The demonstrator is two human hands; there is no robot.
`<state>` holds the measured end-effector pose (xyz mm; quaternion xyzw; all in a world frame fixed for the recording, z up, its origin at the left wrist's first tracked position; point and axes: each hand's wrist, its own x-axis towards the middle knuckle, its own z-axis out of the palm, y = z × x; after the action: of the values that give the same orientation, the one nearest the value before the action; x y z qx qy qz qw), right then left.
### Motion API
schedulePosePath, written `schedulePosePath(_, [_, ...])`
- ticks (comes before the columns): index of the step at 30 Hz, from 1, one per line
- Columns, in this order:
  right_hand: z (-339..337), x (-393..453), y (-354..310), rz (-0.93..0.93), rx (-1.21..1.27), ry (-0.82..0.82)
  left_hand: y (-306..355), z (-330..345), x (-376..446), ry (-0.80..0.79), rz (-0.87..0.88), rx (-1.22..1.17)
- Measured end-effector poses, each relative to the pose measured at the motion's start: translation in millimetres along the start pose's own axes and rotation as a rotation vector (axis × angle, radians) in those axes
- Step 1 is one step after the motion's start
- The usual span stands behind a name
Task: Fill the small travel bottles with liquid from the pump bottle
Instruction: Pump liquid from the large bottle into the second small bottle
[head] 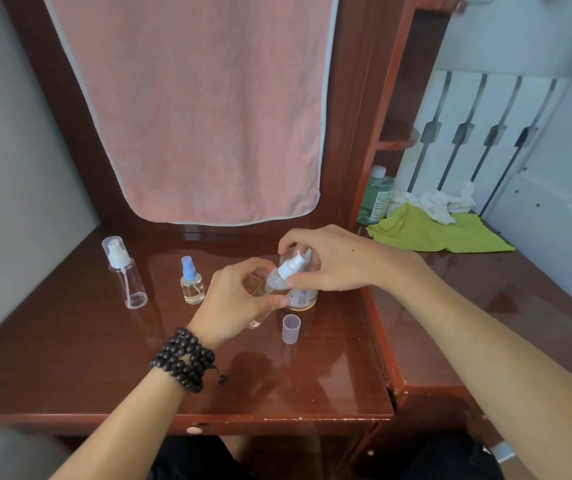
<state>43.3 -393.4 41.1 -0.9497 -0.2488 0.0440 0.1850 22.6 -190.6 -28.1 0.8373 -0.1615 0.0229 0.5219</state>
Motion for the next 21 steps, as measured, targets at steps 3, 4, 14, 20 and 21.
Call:
schedulePosePath(3, [1.8, -1.1, -2.8, 0.037, 0.005, 0.02, 3.9, 0.8, 0.4, -0.01, -0.003, 0.007])
schedulePosePath(4, [1.2, -1.2, -4.5, 0.082, -0.004, 0.013, 4.9, 0.9, 0.7, -0.011, 0.002, 0.012])
schedulePosePath(14, [5.4, -4.9, -5.0, 0.048, -0.015, 0.054, -0.5, 2.2, 3.1, 0.019, 0.017, 0.013])
schedulePosePath(20, [6.3, -7.5, -3.1, -0.035, 0.085, 0.079, 0.1, 2.0, 2.4, 0.048, 0.027, -0.007])
schedulePosePath(21, [6.0, -6.6, -3.5, -0.026, 0.105, 0.093, 1.2, 3.1, 2.3, 0.081, 0.037, 0.005])
